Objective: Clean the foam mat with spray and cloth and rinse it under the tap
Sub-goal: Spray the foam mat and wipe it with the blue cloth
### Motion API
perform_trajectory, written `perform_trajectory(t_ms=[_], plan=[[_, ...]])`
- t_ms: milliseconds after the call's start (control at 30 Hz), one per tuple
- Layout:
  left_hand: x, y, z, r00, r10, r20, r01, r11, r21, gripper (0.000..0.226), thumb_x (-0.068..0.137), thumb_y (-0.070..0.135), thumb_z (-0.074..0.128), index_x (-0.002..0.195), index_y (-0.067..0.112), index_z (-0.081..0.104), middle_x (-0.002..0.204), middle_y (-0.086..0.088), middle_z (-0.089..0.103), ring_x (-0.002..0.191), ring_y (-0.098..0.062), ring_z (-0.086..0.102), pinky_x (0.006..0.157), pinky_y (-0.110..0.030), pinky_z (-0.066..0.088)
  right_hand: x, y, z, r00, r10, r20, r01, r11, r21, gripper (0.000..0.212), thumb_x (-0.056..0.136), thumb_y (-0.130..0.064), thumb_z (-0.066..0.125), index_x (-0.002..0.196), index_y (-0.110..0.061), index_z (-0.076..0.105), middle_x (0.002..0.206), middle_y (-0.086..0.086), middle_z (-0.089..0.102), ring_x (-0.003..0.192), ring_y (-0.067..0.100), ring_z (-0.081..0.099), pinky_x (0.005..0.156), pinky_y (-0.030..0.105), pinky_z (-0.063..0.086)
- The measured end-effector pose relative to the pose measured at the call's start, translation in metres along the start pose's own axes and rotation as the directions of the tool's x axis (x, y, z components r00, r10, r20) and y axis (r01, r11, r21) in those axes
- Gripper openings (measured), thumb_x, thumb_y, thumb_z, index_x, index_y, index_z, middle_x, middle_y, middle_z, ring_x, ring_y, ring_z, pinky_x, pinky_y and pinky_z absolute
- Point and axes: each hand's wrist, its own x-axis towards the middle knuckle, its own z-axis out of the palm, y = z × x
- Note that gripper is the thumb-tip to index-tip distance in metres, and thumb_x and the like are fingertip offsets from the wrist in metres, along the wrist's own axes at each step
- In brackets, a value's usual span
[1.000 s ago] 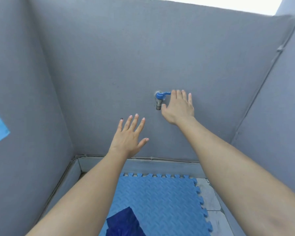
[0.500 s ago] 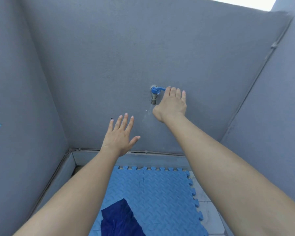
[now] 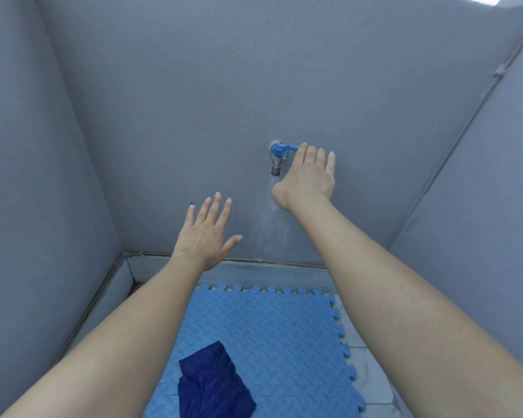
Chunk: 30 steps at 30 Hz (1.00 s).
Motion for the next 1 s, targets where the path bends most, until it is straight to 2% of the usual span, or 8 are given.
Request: perform_trajectory(t_ms=[267, 500, 700, 800, 900, 933, 1000], plan=[[0.004, 0.001, 0.008, 1.000, 0.018, -0.004, -0.018, 1.000, -0.007, 0.078, 0.093, 0.063, 0.011, 0.148, 0.018, -0.022, 0.158, -0.008, -0.019, 0.146, -0.024, -0.010, 0.117, -0.048, -0.003, -0.002, 0.007, 0.004, 0.999, -0.036, 0.004, 0.036, 0.999, 0.037, 0.087, 0.090, -0.033, 0.044, 0.154, -0.003, -0.006, 0.165, 0.010, -0.002, 0.151, 0.025, -0.008, 0.121, 0.047, -0.009], [0.001, -0.008, 0.020, 1.000, 0.014, 0.008, -0.014, 1.000, -0.006, 0.078, 0.093, 0.062, 0.012, 0.147, 0.018, -0.023, 0.158, -0.008, -0.020, 0.146, -0.023, -0.011, 0.118, -0.047, -0.002, 0.010, 0.013, 0.019, 0.999, -0.047, -0.024, 0.048, 0.998, 0.048, 0.103, 0.084, -0.031, 0.056, 0.153, -0.006, -0.016, 0.162, 0.008, -0.021, 0.149, 0.024, -0.019, 0.120, 0.050, -0.010], [-0.003, -0.019, 0.025, 1.000, -0.002, -0.011, 0.002, 1.000, -0.009, 0.079, 0.093, 0.062, 0.013, 0.147, 0.018, -0.023, 0.158, -0.008, -0.018, 0.146, -0.023, -0.010, 0.117, -0.046, -0.003, 0.022, 0.018, 0.027, 0.997, -0.070, -0.013, 0.071, 0.993, 0.099, 0.111, 0.077, -0.025, 0.058, 0.151, -0.008, -0.022, 0.160, 0.005, -0.027, 0.149, 0.026, -0.021, 0.120, 0.052, -0.009], [-0.008, -0.019, 0.030, 1.000, -0.016, -0.025, 0.015, 1.000, -0.023, 0.079, 0.093, 0.062, 0.013, 0.148, 0.018, -0.021, 0.158, -0.008, -0.017, 0.147, -0.023, -0.010, 0.117, -0.046, -0.003, 0.024, 0.020, 0.028, 0.996, -0.087, -0.035, 0.092, 0.974, 0.208, 0.106, 0.083, -0.036, 0.055, 0.153, -0.010, -0.020, 0.161, 0.003, -0.027, 0.149, 0.026, -0.021, 0.118, 0.055, -0.010], [-0.023, -0.012, 0.048, 0.999, -0.017, -0.044, 0.012, 0.993, -0.114, 0.078, 0.092, 0.062, 0.013, 0.148, 0.019, -0.020, 0.158, -0.006, -0.017, 0.146, -0.022, -0.011, 0.118, -0.043, -0.003, -0.001, 0.035, 0.061, 0.978, -0.152, -0.144, 0.194, 0.921, 0.339, 0.093, 0.093, -0.064, 0.035, 0.154, -0.016, -0.016, 0.161, -0.004, -0.024, 0.149, 0.024, -0.022, 0.115, 0.054, -0.014], [-0.033, -0.009, 0.063, 1.000, -0.013, -0.027, 0.009, 0.989, -0.149, 0.078, 0.092, 0.064, 0.010, 0.148, 0.019, -0.019, 0.158, -0.005, -0.018, 0.146, -0.021, -0.012, 0.118, -0.042, -0.002, -0.022, 0.042, 0.087, 0.974, -0.181, -0.138, 0.220, 0.907, 0.359, 0.090, 0.094, -0.066, 0.030, 0.155, -0.018, -0.016, 0.161, -0.006, -0.024, 0.149, 0.022, -0.022, 0.115, 0.053, -0.015], [-0.060, -0.004, 0.101, 0.999, -0.010, 0.050, 0.020, 0.979, -0.204, 0.084, 0.084, 0.069, 0.000, 0.149, 0.018, -0.017, 0.156, -0.003, -0.020, 0.146, -0.020, -0.013, 0.118, -0.040, -0.002, -0.077, 0.061, 0.156, 0.976, -0.216, 0.003, 0.199, 0.904, 0.378, 0.084, 0.095, -0.067, 0.021, 0.155, -0.020, -0.016, 0.159, -0.009, -0.027, 0.148, 0.018, -0.023, 0.117, 0.052, -0.014]])
